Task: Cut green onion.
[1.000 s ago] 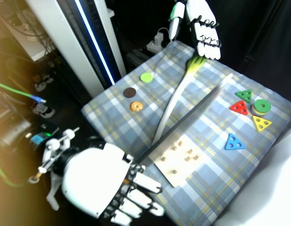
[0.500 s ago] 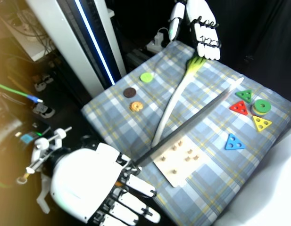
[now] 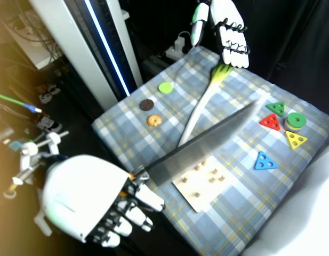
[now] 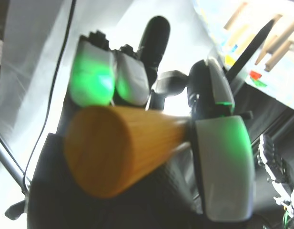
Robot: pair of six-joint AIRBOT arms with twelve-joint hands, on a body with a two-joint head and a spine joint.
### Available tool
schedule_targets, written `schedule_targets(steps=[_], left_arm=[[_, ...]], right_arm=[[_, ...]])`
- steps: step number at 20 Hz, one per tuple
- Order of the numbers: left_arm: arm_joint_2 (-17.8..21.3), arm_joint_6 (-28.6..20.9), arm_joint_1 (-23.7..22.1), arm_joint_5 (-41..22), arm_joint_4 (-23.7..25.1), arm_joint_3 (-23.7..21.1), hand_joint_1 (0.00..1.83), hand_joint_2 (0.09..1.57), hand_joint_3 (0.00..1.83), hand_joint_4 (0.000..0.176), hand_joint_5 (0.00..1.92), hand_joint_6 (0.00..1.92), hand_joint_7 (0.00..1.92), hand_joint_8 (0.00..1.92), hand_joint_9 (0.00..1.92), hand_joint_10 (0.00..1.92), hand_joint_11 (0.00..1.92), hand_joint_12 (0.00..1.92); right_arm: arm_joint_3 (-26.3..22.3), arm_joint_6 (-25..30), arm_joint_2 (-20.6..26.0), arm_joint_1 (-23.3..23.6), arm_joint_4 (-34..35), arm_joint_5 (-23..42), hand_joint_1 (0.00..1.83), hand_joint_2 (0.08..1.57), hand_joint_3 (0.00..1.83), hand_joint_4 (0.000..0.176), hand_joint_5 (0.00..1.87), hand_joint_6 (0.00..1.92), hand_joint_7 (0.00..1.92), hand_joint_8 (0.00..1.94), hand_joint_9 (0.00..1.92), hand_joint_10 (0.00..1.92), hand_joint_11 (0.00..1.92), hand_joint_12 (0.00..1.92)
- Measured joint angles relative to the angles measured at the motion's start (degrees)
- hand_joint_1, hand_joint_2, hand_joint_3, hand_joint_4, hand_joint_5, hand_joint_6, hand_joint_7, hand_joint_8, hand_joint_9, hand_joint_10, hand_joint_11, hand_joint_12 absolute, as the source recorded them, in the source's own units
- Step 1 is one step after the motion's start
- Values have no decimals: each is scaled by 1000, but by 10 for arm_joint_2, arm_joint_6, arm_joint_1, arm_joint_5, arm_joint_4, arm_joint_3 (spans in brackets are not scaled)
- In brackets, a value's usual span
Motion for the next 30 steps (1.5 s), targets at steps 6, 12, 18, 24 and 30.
schedule_targets(steps=[6, 12, 18, 24, 30], left_arm=[[-7, 1, -9, 52, 35, 0, 0, 1320, 0, 0, 29, 11, 19, 7, 4, 2, 10, 4], [-24, 16, -17, 96, 54, 1, 0, 1309, 0, 0, 0, 0, 0, 0, 0, 0, 0, 0], [-36, 16, -24, 133, 55, 14, 0, 1281, 0, 0, 0, 0, 0, 0, 0, 0, 0, 0], [-56, 83, -31, 178, 58, 16, 0, 1271, 0, 0, 0, 0, 0, 0, 0, 0, 0, 0], [-87, 124, -45, 219, 43, 35, 0, 1268, 0, 0, 0, 0, 0, 0, 0, 0, 0, 0]], right_arm=[[-9, -5, 12, 30, -16, 21, 1448, 1238, 0, 176, 860, 1921, 1101, 1941, 1317, 1921, 1370, 1921], [-41, -4, 24, 47, -49, 43, 1469, 1234, 2, 176, 872, 1921, 1129, 1941, 1345, 1921, 1428, 1921], [-67, -5, 22, 47, -62, 69, 1432, 1255, 2, 176, 845, 1921, 1102, 1941, 1346, 1921, 1470, 1921], [-80, -3, 33, 47, -70, 104, 1437, 1277, 0, 175, 802, 1921, 1122, 1941, 1382, 1921, 1496, 1921], [-89, 11, 33, 40, -75, 115, 1422, 1283, 0, 172, 867, 1921, 1230, 1941, 1460, 1921, 1551, 1921]])
